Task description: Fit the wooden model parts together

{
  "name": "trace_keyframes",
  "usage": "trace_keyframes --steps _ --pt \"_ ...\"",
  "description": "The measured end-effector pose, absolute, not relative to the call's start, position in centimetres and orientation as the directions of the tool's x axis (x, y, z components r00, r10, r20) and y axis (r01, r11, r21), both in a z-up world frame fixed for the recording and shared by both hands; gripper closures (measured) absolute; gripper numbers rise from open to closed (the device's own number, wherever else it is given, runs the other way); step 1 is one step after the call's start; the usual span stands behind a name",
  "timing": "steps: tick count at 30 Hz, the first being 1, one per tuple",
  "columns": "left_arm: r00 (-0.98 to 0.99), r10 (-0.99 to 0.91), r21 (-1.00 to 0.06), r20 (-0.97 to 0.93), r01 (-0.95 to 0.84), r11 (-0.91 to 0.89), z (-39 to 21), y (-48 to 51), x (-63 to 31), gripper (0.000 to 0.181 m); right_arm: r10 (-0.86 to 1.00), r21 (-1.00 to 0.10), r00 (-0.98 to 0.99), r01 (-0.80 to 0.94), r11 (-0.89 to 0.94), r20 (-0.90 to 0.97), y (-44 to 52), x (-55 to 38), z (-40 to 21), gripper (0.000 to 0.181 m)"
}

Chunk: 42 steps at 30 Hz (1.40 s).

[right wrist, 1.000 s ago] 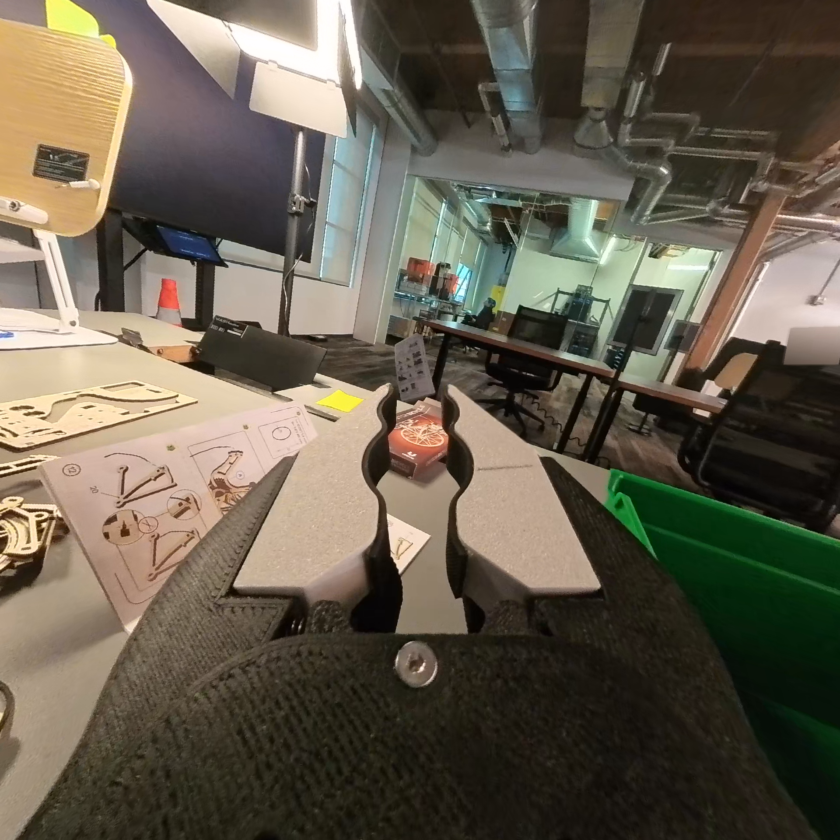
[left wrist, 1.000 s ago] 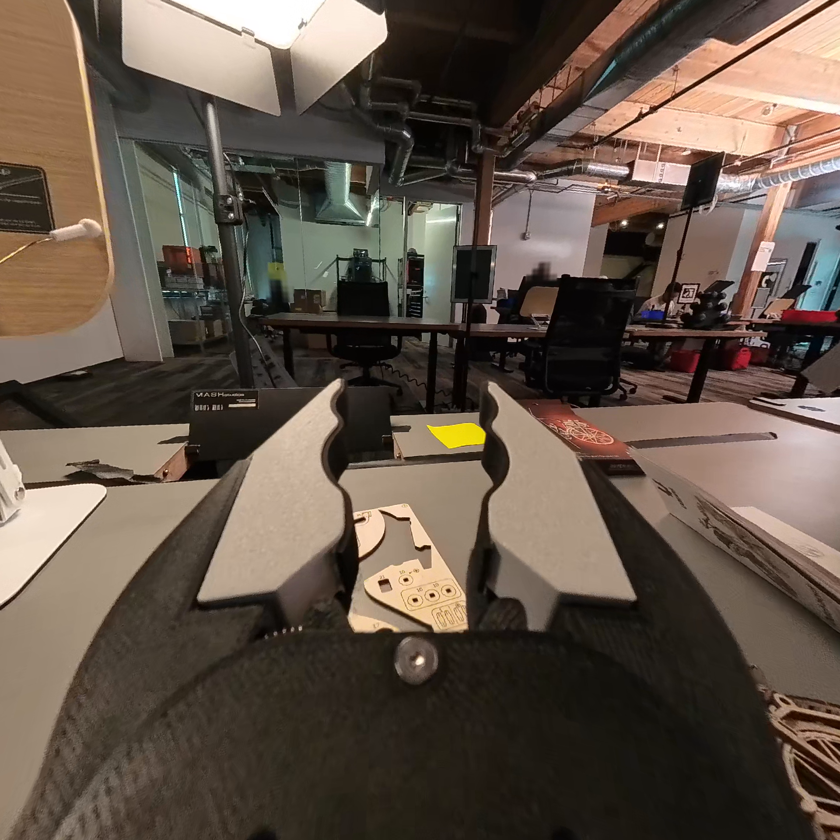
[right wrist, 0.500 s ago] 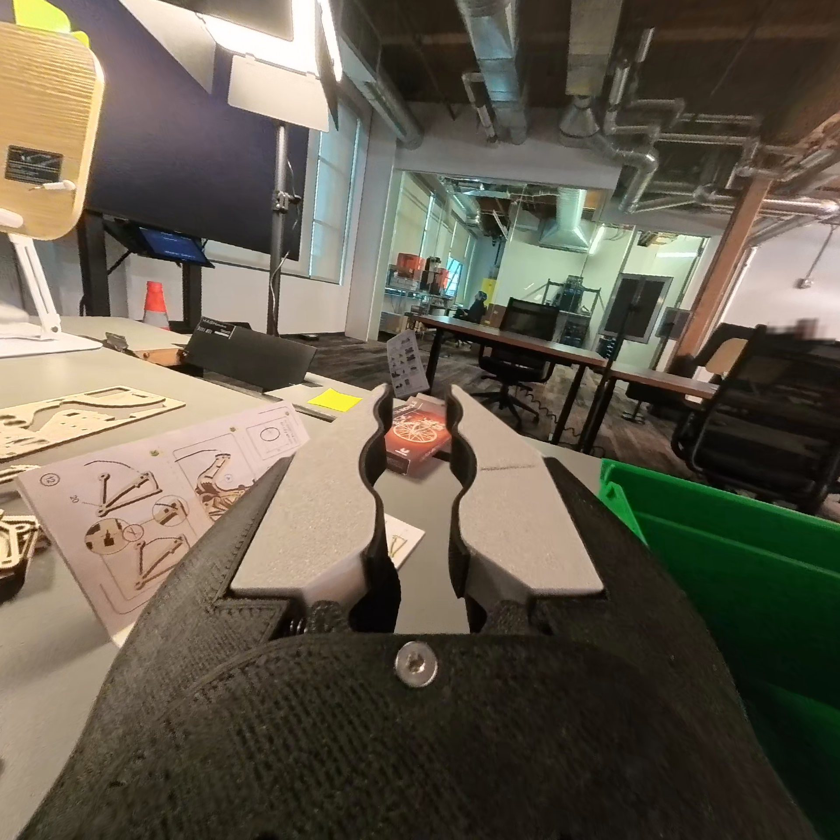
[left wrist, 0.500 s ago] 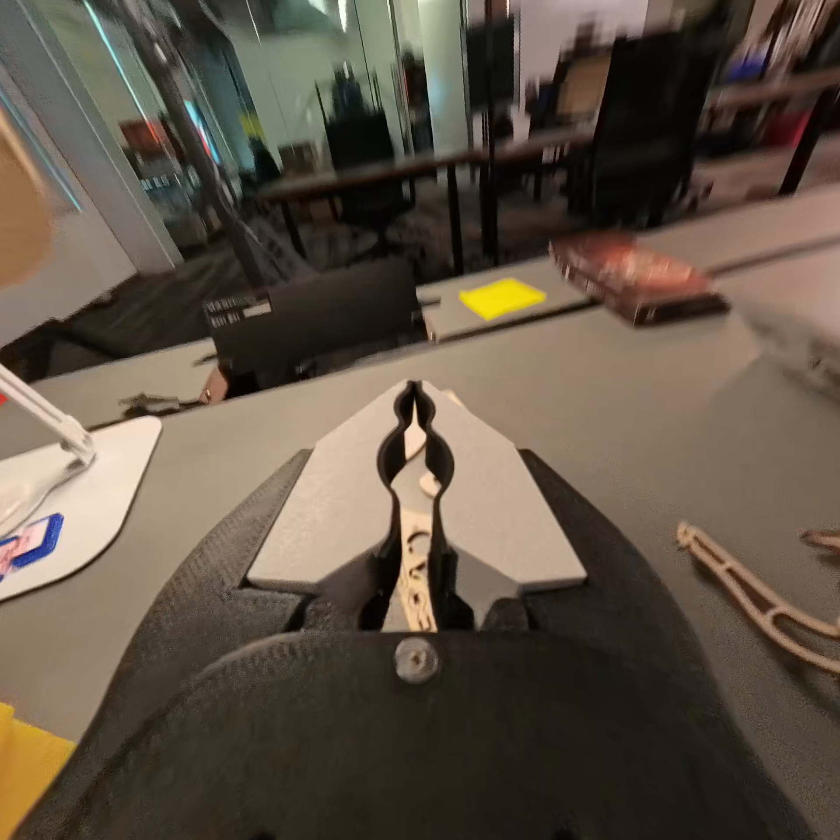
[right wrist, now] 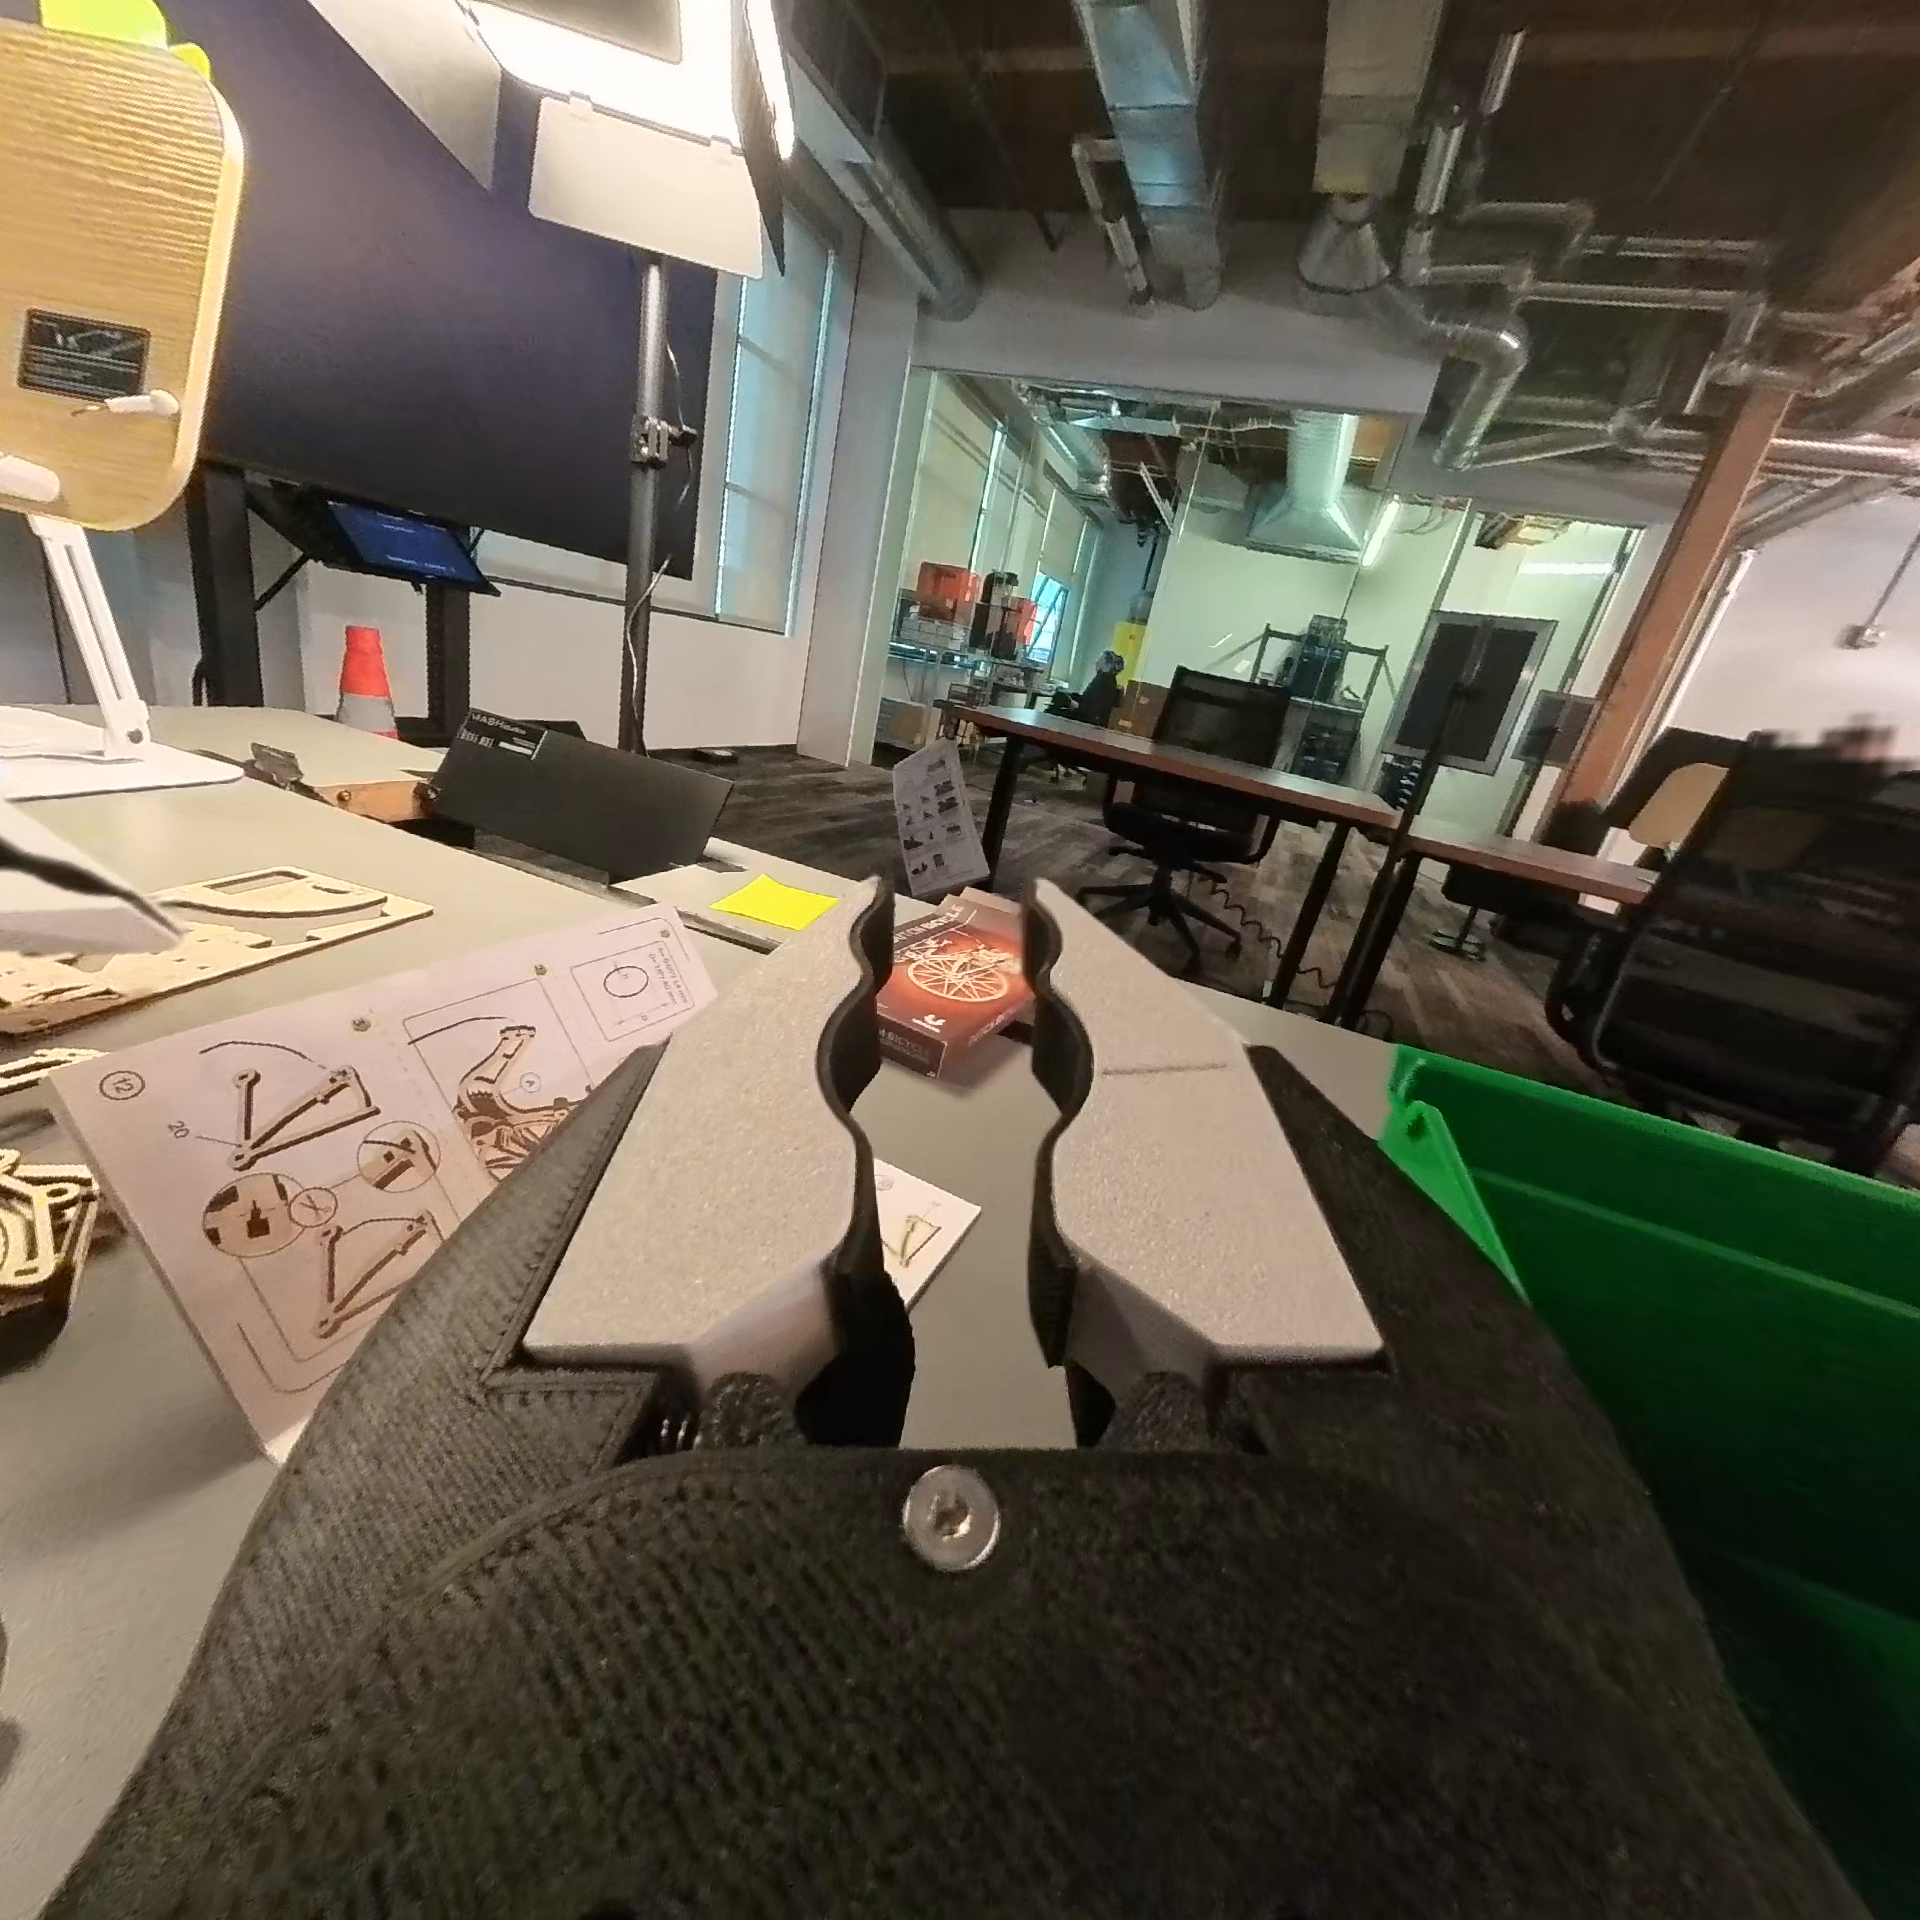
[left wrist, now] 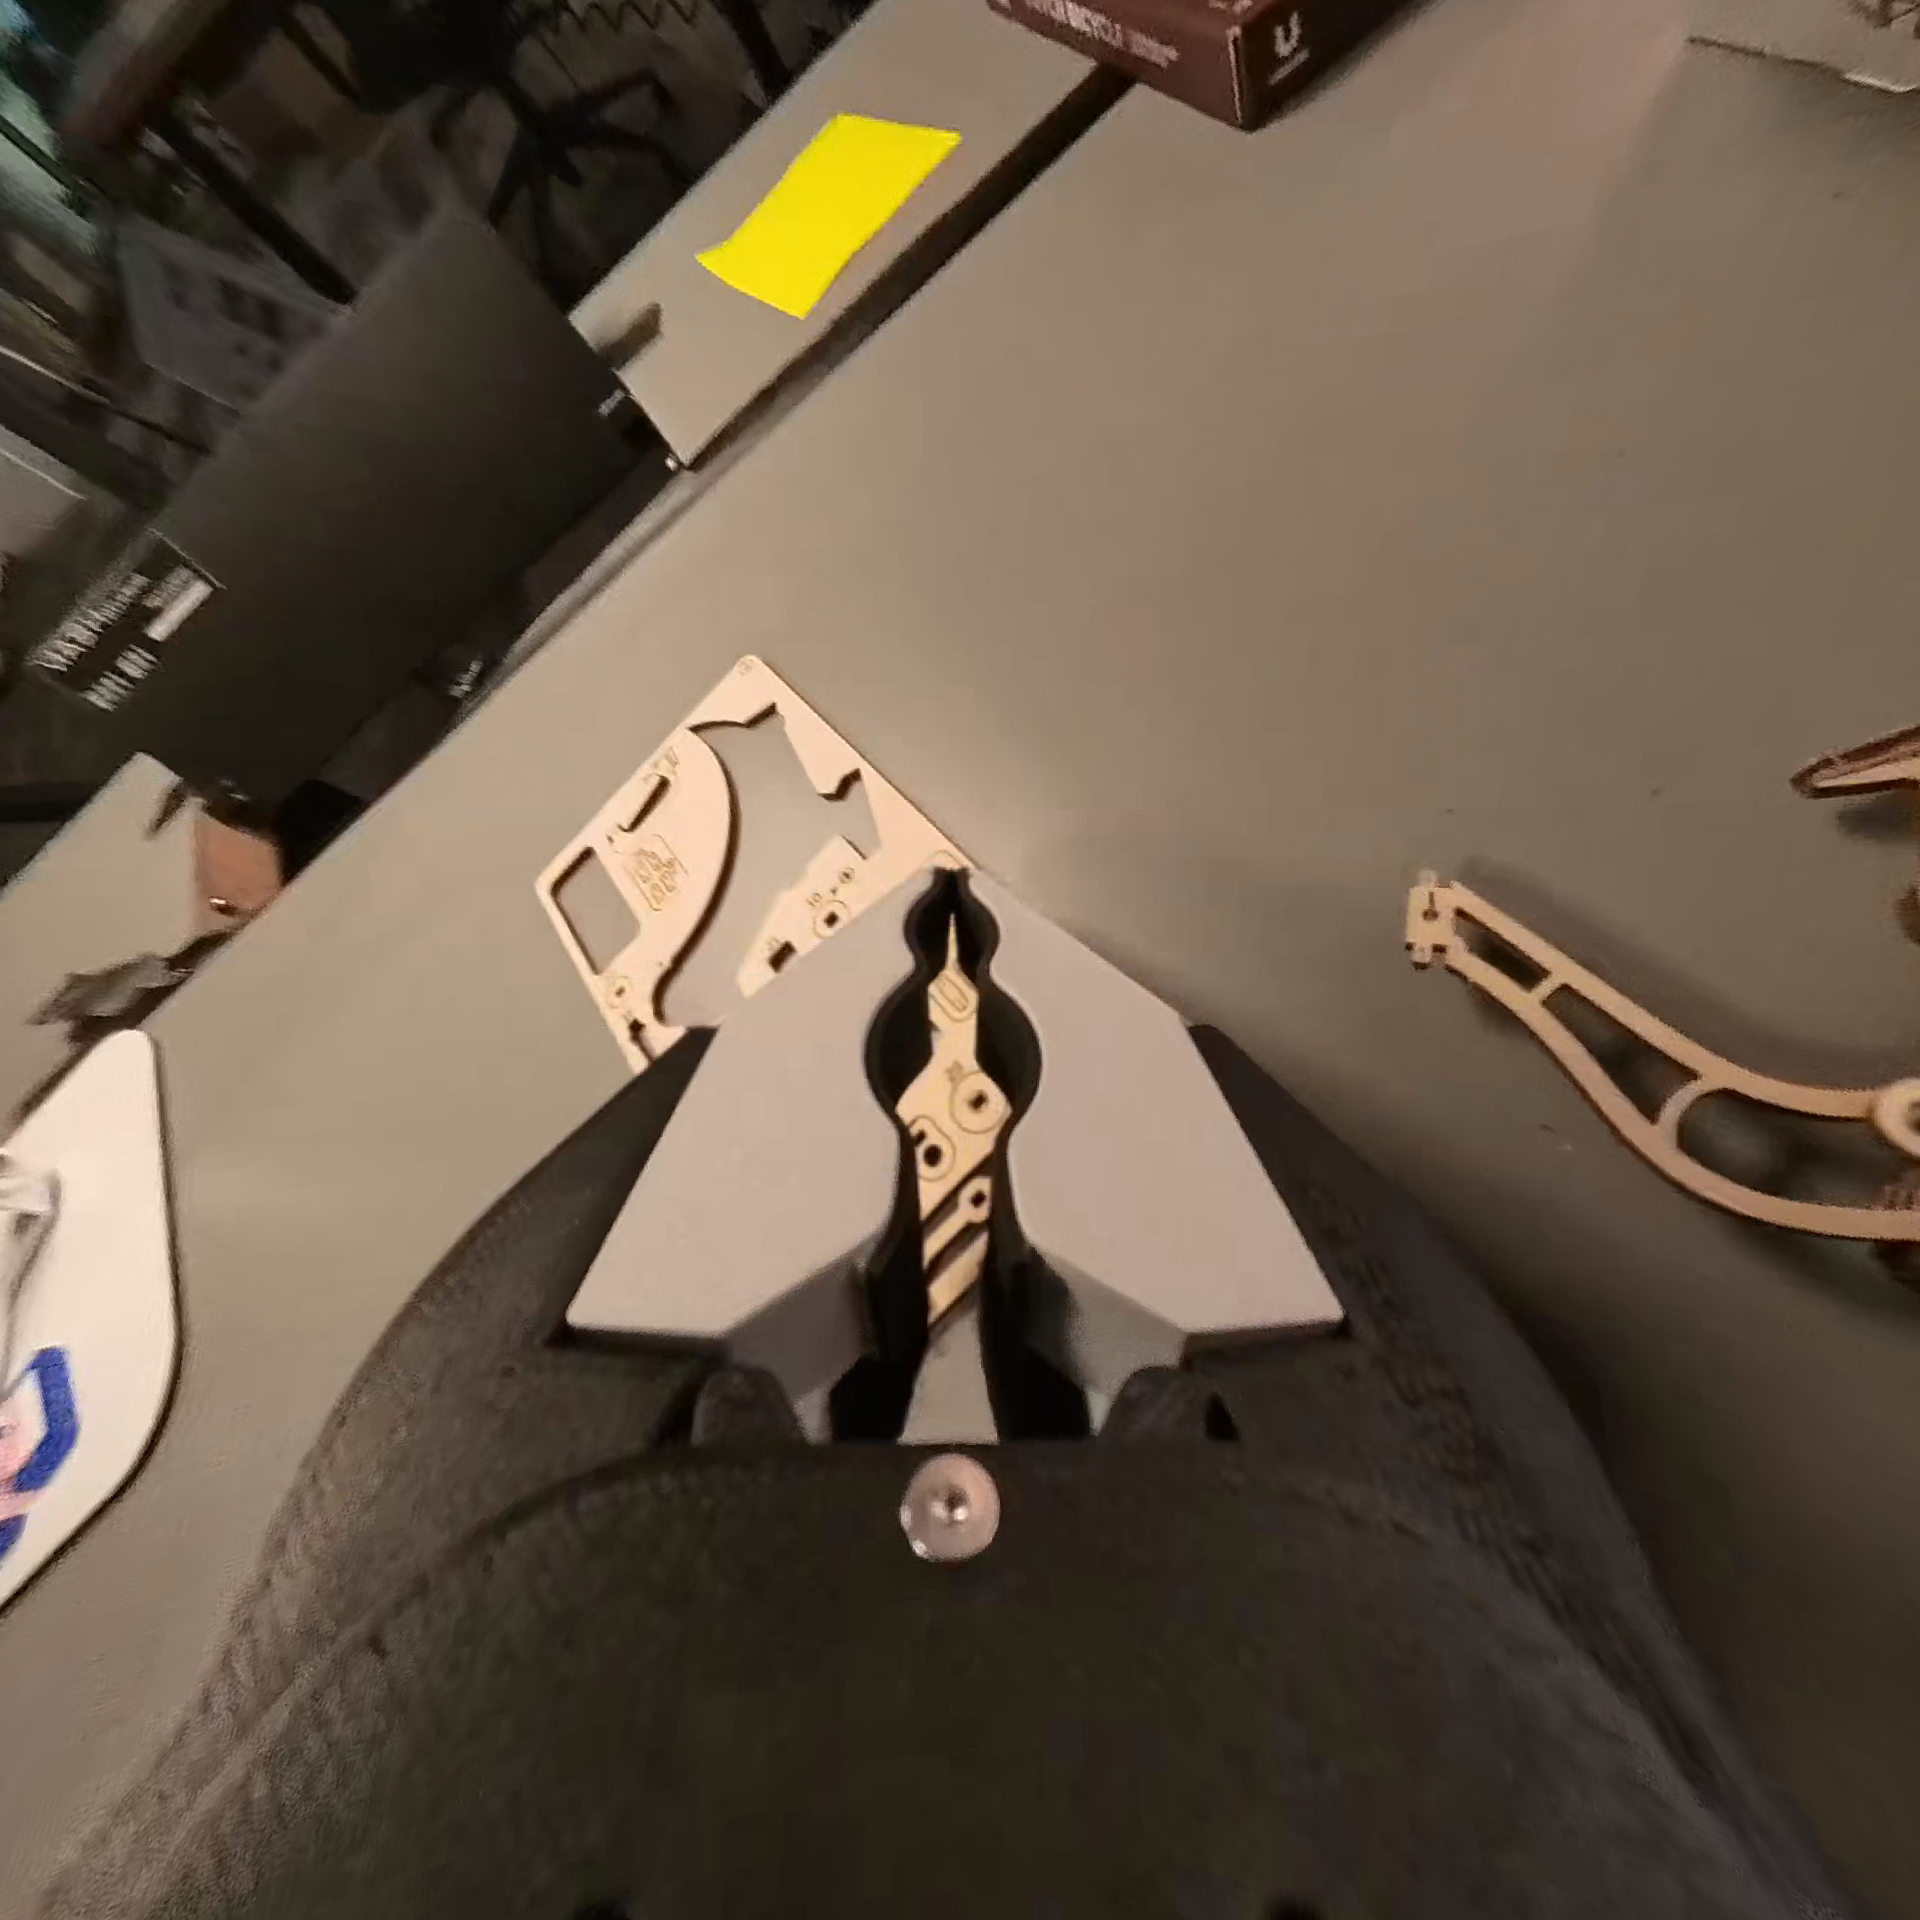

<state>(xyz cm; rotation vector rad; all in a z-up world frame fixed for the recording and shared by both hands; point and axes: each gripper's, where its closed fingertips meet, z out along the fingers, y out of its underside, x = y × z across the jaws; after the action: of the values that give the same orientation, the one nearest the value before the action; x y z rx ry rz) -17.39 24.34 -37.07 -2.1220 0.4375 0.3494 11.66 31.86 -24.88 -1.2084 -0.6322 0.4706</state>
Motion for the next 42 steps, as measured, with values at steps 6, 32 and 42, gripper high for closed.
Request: trace_keyframes --steps 6,32,42 --pt "0.898 -0.204 -0.704 -0.391 -0.434 -0.562 -38.2 24.1 -17.6 0.181 0.637 -0.951 0.737 0.021 0.310 0.224 31.7 11.4 -24.9 0.154" --pt "0.991 -0.027 -0.945 -0.132 -0.134 -0.300 -32.2 29.7 -20.7 0.157 0.661 -0.960 0.720 0.022 0.278 0.208 32.1 10.8 -25.4 0.157" --pt "0.998 -0.010 -0.838 -0.062 -0.057 -0.543 -36.7 30.4 -21.9 0.164 0.662 -0.962 0.722 0.019 0.271 0.201 32.2 10.9 -25.5 0.157"
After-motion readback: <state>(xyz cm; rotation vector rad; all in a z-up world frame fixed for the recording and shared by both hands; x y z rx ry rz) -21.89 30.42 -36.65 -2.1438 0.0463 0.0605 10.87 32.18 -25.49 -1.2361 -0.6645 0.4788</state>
